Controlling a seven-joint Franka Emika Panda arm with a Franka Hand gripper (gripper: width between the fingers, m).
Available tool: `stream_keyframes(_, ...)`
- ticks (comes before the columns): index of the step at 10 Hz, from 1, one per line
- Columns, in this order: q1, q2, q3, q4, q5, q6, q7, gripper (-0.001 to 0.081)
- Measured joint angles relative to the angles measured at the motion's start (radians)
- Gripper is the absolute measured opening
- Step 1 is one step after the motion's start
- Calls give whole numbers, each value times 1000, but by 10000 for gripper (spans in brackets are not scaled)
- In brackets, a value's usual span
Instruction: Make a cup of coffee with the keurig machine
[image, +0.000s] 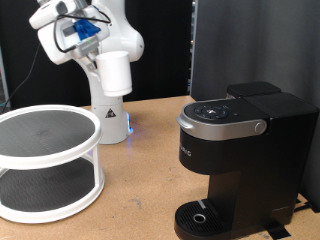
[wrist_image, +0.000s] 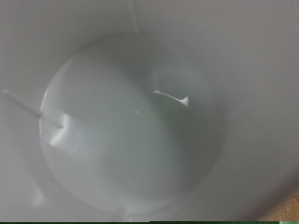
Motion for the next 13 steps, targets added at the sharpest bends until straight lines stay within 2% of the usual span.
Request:
stream_keyframes(2,9,28,61,3,2,55,61,69)
stream_keyframes(4,12,57,95,16,2,64,112,69)
stream_keyframes(9,12,111,106,53,-1,34,153,69)
stream_keyframes(11,12,112,106,46,12,34,151,69)
stream_keyframes(13,15,117,110,14,31,59,145,69)
